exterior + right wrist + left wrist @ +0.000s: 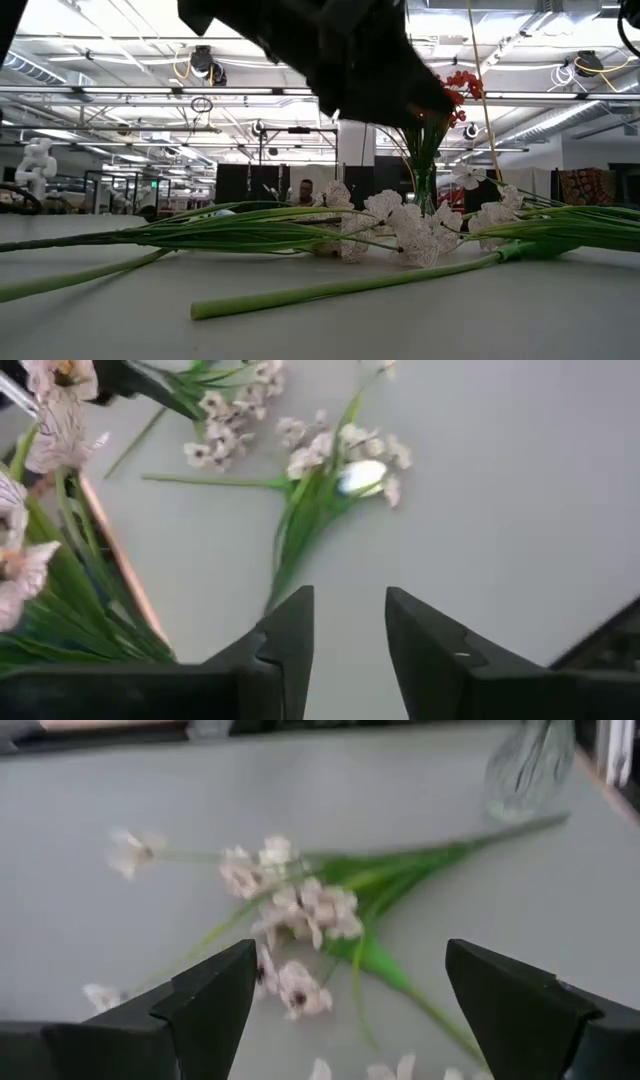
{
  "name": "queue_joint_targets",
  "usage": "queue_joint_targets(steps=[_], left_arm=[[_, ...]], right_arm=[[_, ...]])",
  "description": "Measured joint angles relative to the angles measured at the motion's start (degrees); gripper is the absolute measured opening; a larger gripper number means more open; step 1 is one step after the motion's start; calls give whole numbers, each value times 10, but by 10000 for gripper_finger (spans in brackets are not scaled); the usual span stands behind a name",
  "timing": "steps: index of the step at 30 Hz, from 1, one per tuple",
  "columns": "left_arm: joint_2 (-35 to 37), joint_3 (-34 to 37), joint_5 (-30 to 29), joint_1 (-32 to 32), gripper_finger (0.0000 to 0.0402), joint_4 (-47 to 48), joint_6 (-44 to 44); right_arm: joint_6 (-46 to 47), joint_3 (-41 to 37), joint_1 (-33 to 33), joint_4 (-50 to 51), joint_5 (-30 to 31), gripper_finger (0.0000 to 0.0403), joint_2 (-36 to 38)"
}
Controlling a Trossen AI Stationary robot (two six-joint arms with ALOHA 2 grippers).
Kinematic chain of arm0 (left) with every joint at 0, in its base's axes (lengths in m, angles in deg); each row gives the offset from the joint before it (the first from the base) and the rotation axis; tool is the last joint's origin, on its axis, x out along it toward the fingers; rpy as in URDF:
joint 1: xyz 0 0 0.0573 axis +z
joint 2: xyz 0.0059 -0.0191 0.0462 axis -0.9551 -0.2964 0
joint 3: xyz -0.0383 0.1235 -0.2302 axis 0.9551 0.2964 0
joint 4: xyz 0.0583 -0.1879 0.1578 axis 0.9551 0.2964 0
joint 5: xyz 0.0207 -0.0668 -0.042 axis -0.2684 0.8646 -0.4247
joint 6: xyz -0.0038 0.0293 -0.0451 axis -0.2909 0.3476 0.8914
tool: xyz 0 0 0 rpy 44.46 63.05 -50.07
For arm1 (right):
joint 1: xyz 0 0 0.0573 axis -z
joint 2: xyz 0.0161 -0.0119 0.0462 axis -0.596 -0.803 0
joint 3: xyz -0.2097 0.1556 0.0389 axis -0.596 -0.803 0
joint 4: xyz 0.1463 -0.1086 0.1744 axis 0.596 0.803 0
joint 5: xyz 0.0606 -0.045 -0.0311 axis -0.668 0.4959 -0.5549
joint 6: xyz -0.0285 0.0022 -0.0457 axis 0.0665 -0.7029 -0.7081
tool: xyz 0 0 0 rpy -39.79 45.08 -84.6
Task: Sort flowers into vase by color
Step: Put the right white flowers into the transparent vase
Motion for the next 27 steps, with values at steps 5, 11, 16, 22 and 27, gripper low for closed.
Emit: queue_joint_targets(steps=[5,11,16,22,27], left_arm=[[-9,-12,-2,-6,328,29,14],[6,-13,-5,-15,328,77,44],[17,-12,-6,-27,328,102,52],[26,-12,-6,-39,328,111,52],[40,-12,-7,-43,328,150,62]], right_arm=[[-14,-15,83,2,-72,102,11],[-119,-43,182,-63,-84,93,19],[-182,-74,281,-113,-118,93,32],[-271,-75,417,-148,-198,99,64],[-360,-75,525,-206,-268,138,44]])
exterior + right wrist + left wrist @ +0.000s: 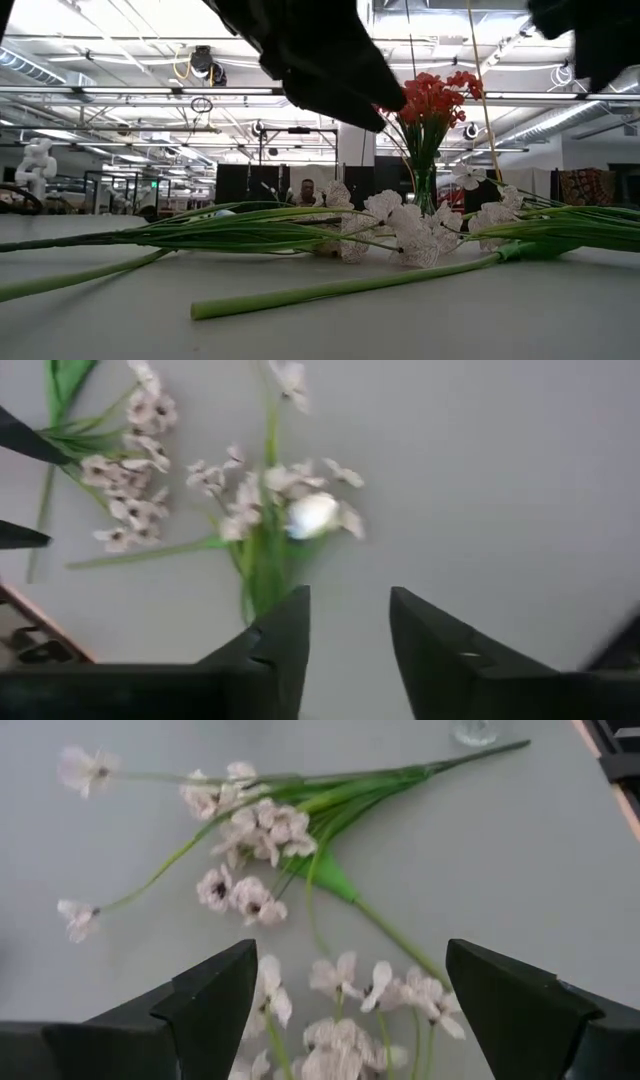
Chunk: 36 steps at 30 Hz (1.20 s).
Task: Sort flowers into vase by color
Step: Put the right white flowers into the transparent vase
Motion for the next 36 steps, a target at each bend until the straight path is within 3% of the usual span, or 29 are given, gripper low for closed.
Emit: queue_joint_targets(steps=[5,10,23,29,36], left_arm=[[16,0,0,-5,328,35,19],[29,0,0,-16,328,72,42],[29,0,-1,-48,328,79,54],[29,0,-1,-49,328,80,55],[29,0,-2,-49,328,79,53]], right_arm=[[-102,0,68,-95,-57,190,-73],[-145,0,81,-125,-97,219,-156],[-132,-1,50,-198,-130,217,-326],[-152,-1,49,-234,-147,180,-377],[-182,-1,47,-251,-136,44,-384]])
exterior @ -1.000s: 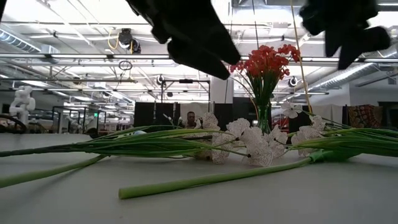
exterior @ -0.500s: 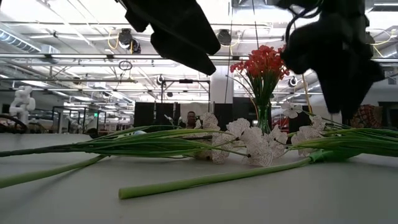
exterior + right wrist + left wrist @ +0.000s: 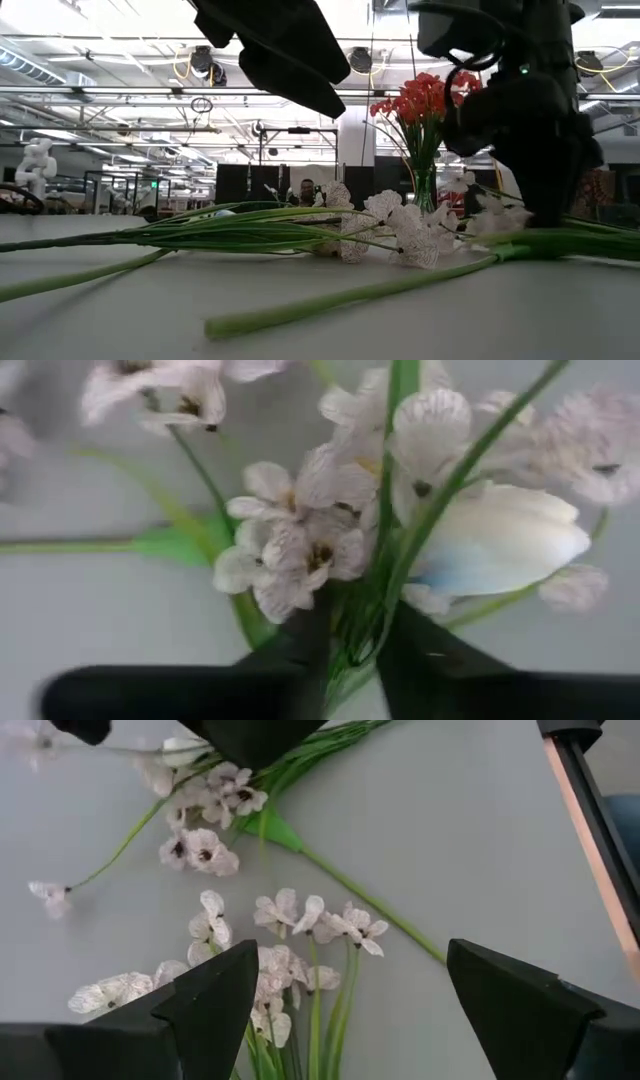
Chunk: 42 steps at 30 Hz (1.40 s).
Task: Sort flowers into vase by color
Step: Put the right white flowers into the transparent vase
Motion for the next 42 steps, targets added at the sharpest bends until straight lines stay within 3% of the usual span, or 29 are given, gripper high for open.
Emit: queue_joint_targets(steps=[2,7,15,23,27,31,35,42], left_arm=[[0,0,-3,1,328,0,-4],[0,0,-22,1,328,1,-6],[22,0,-64,1,328,18,-10],[85,1,-189,1,328,29,-23],[109,0,-237,7,328,-15,-52],[110,0,-217,24,328,-93,-86],[103,0,-153,55,328,-179,-101],[103,7,-102,76,328,-185,-96]], right_arm=[[-10,1,0,-11,5,13,9],[-26,17,7,-6,17,13,43],[-100,73,35,2,97,3,141],[-196,154,58,52,168,2,237],[-244,188,53,41,179,2,285],[-278,222,29,39,201,2,330],[-314,238,-8,0,233,2,374],[-302,251,-82,38,239,2,442]])
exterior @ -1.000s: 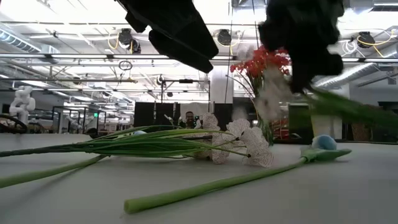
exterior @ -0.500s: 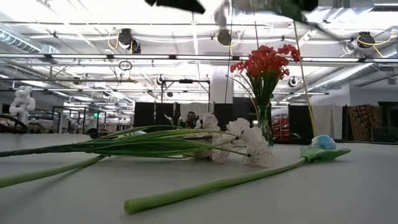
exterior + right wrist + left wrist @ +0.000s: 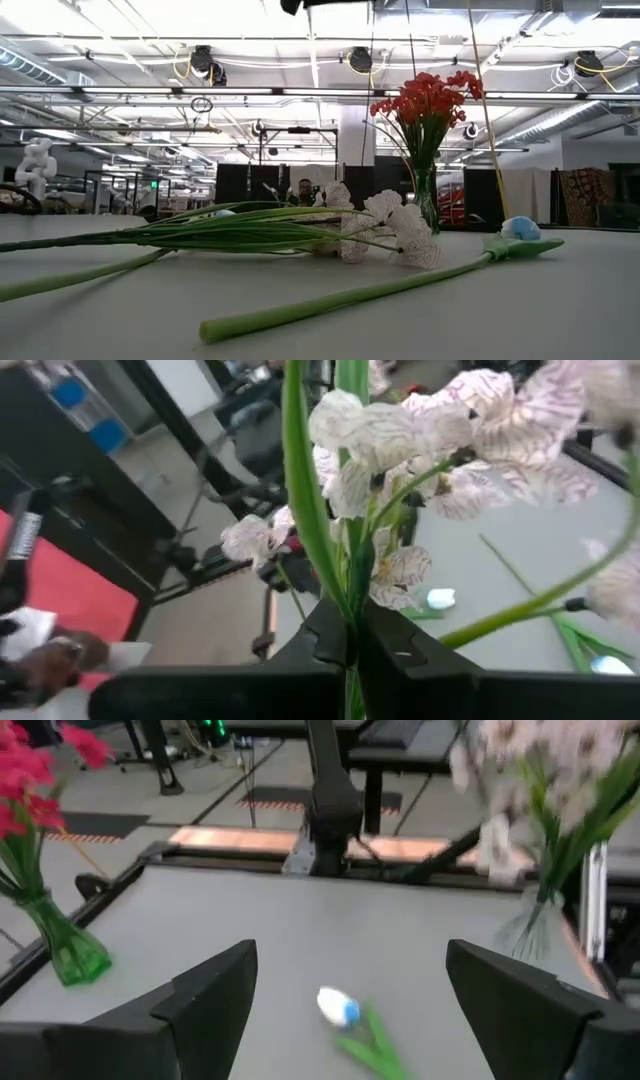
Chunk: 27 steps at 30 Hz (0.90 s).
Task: Sort flowers into vase by color
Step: Put the right white flowers into the transparent vase
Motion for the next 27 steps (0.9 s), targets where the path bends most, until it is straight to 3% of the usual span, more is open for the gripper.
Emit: queue_joint_targets(steps=[8,15,20,27], left_arm=[[-7,13,0,-3,328,33,19],[-14,13,-1,-6,328,58,32],[-20,12,-1,-7,328,76,40],[-23,12,-2,-15,328,104,62]], right_arm=[[-39,4,-68,26,116,2,67],[-76,4,-97,25,117,2,94],[-107,4,-98,11,161,2,111],[-128,33,-98,-11,121,2,149]])
